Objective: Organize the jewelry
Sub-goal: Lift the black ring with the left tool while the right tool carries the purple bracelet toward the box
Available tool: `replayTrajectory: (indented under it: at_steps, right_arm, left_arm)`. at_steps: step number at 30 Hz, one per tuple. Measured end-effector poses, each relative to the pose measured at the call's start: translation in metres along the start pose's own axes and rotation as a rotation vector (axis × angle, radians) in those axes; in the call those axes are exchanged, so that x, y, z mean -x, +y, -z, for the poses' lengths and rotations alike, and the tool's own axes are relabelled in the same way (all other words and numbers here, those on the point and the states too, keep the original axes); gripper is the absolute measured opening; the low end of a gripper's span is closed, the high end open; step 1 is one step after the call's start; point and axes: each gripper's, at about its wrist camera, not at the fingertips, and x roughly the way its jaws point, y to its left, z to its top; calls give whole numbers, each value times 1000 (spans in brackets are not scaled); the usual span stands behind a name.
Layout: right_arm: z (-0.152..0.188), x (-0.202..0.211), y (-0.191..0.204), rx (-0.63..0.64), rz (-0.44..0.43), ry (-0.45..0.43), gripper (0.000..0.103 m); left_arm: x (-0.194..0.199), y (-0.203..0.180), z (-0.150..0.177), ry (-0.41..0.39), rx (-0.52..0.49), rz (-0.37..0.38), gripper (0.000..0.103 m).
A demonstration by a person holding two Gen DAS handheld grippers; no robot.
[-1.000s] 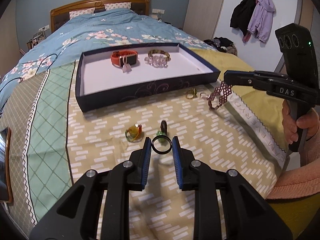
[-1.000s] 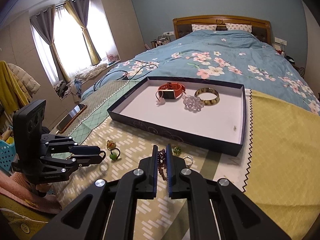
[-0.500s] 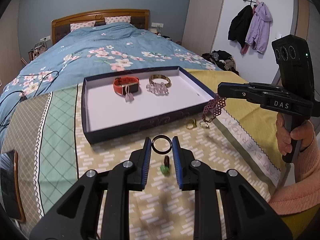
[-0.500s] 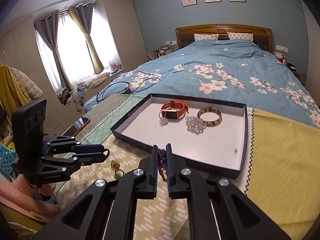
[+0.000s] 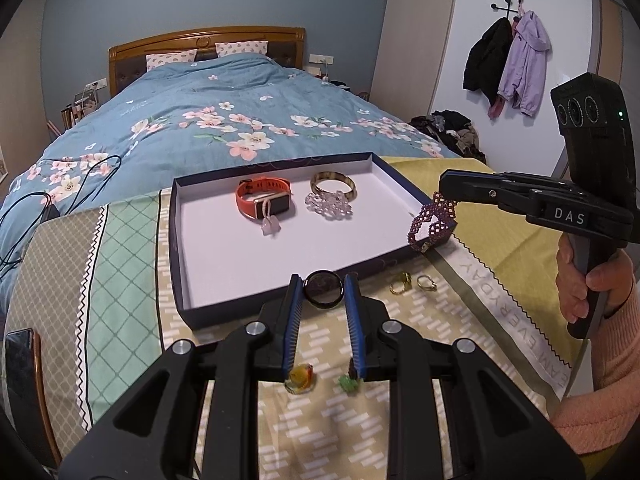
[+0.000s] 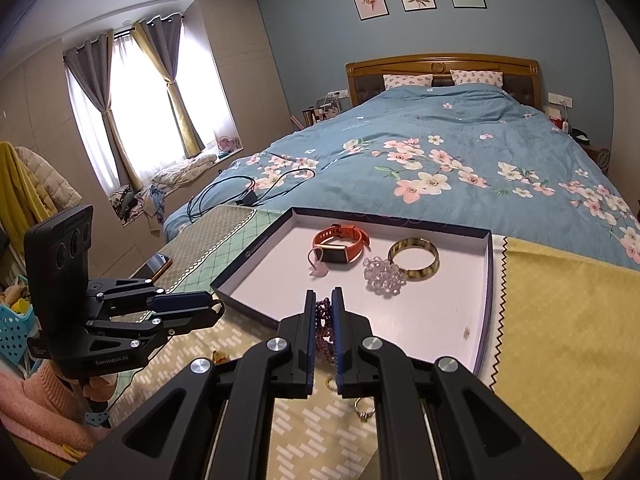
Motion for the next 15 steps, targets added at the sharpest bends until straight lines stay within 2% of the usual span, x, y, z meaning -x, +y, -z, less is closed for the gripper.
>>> replayTrajectory:
  at_steps: [15]
  right_arm:
    - [-17,-23,-13,-37,14,-4,6]
  left_arm:
    - [-22,12,-18,-2,8,-35,22]
